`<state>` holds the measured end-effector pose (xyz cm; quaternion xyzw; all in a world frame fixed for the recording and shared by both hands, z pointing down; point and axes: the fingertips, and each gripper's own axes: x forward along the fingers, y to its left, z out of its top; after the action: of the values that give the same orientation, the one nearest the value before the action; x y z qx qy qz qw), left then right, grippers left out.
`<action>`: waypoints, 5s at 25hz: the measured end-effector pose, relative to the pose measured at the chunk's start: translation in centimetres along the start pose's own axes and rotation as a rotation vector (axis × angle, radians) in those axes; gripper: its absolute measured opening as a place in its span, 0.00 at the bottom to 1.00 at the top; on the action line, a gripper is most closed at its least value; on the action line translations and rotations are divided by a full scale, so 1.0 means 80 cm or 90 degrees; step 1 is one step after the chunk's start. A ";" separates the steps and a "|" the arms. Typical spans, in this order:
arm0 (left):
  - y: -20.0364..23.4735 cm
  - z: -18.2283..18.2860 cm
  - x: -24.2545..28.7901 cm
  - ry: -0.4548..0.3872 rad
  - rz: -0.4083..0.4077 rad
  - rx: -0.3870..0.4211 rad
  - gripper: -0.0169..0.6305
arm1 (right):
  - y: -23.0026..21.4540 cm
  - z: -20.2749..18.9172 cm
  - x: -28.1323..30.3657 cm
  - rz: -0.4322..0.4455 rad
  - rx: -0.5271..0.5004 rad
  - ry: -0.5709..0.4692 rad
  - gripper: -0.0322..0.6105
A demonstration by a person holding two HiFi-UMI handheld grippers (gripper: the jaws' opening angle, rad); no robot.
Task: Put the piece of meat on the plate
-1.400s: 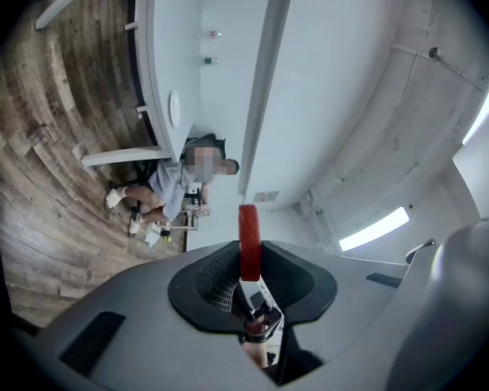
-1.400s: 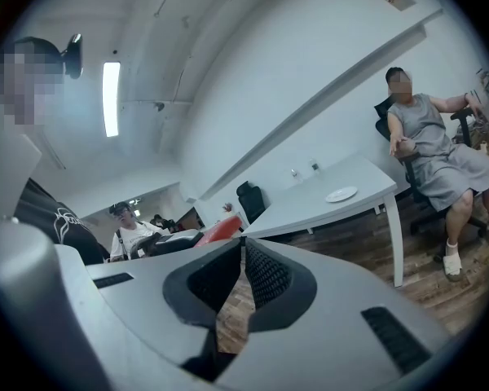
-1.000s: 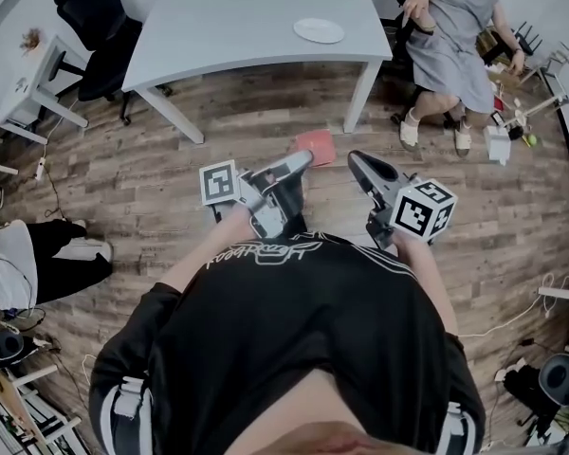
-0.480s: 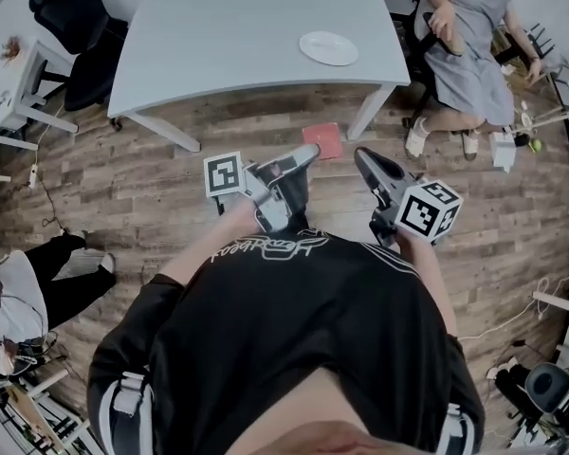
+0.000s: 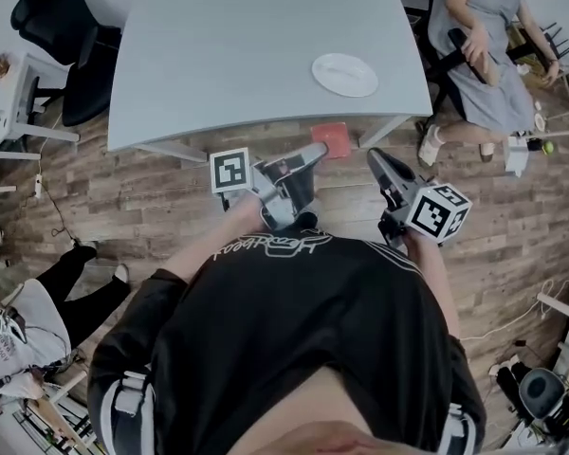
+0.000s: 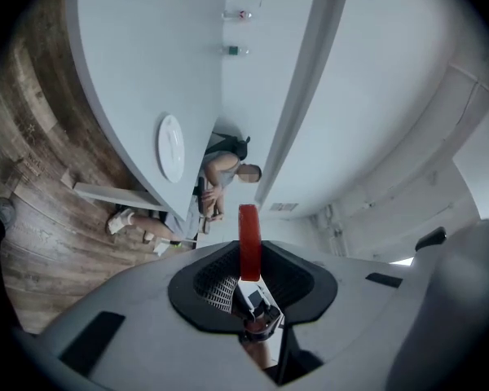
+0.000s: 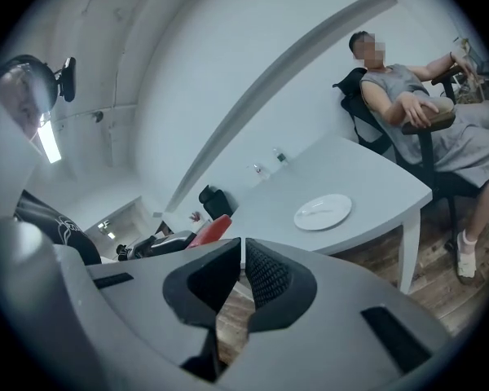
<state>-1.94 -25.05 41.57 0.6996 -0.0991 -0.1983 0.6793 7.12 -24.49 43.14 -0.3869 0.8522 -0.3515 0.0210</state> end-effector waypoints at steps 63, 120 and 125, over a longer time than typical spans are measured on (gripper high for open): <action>0.221 0.224 0.168 0.106 0.372 0.232 0.18 | -0.174 0.017 0.099 -0.103 0.124 0.027 0.08; -0.029 -0.034 0.026 0.112 0.147 0.557 0.04 | 0.045 0.025 -0.026 0.032 -0.089 -0.053 0.08; -0.055 -0.101 -0.009 0.101 0.141 0.622 0.04 | 0.104 -0.005 -0.081 0.070 -0.141 -0.056 0.08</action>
<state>0.12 -17.15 37.30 0.9339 -0.2019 -0.0019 0.2950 6.19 -16.12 36.82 -0.3545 0.9040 -0.2363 0.0346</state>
